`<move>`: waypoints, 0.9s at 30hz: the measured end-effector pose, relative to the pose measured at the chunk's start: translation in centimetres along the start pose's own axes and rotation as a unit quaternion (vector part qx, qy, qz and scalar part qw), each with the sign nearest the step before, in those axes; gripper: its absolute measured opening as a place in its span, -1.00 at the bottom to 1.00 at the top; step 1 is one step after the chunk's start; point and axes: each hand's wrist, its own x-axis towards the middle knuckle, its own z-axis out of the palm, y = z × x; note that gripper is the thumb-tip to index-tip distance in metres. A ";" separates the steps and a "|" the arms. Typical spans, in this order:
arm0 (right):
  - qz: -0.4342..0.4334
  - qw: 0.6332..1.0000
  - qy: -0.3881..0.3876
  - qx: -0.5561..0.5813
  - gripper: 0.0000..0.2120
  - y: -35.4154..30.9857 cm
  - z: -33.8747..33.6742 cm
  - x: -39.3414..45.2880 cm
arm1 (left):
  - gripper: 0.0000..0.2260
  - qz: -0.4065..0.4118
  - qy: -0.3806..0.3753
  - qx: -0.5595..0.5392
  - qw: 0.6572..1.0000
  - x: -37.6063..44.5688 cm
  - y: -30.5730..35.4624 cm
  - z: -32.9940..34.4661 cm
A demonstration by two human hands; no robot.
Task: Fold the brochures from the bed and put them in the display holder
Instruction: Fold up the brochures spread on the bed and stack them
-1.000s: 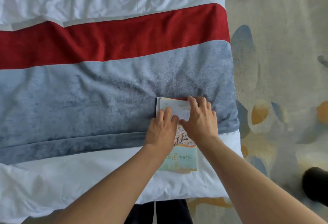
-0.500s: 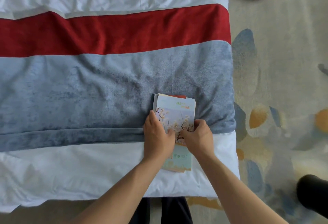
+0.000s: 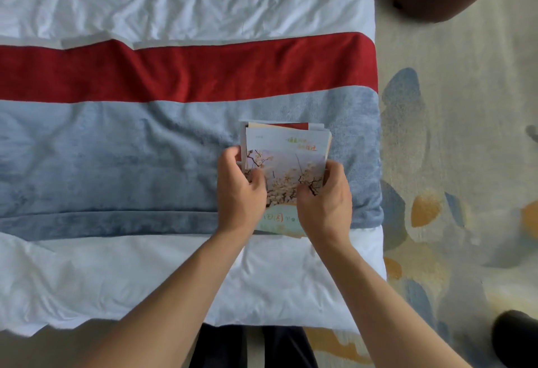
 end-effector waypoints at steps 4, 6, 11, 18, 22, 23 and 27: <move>-0.060 0.997 0.048 0.024 -0.72 -1.7 -0.5 -0.2 | -0.68 0.043 0.037 -0.064 0.996 0.3 1.7 -1.0; -0.052 0.997 0.044 0.029 -0.69 -1.4 0.0 -0.6 | -0.70 0.043 0.023 -0.062 0.997 -0.2 1.4 -1.1; -0.016 0.998 -0.001 0.066 -0.57 -0.4 0.9 -1.1 | -0.72 0.010 -0.035 -0.033 0.999 -1.2 0.2 -0.6; -0.025 0.994 0.029 0.106 -0.65 -1.5 0.5 -0.1 | -0.56 0.031 -0.029 -0.092 0.995 -0.1 2.4 -0.1; -0.014 0.996 -0.003 0.085 -0.58 -1.2 0.5 -0.4 | -0.57 0.006 -0.043 -0.087 0.995 0.2 2.0 -0.1; -0.014 0.997 0.001 0.080 -0.60 -1.0 0.5 -0.4 | -0.58 0.011 -0.044 -0.090 0.995 0.2 1.9 -0.1; -0.015 0.998 -0.008 0.064 -0.66 -0.2 0.8 -0.5 | -0.62 0.012 -0.061 -0.074 0.995 0.1 1.0 0.0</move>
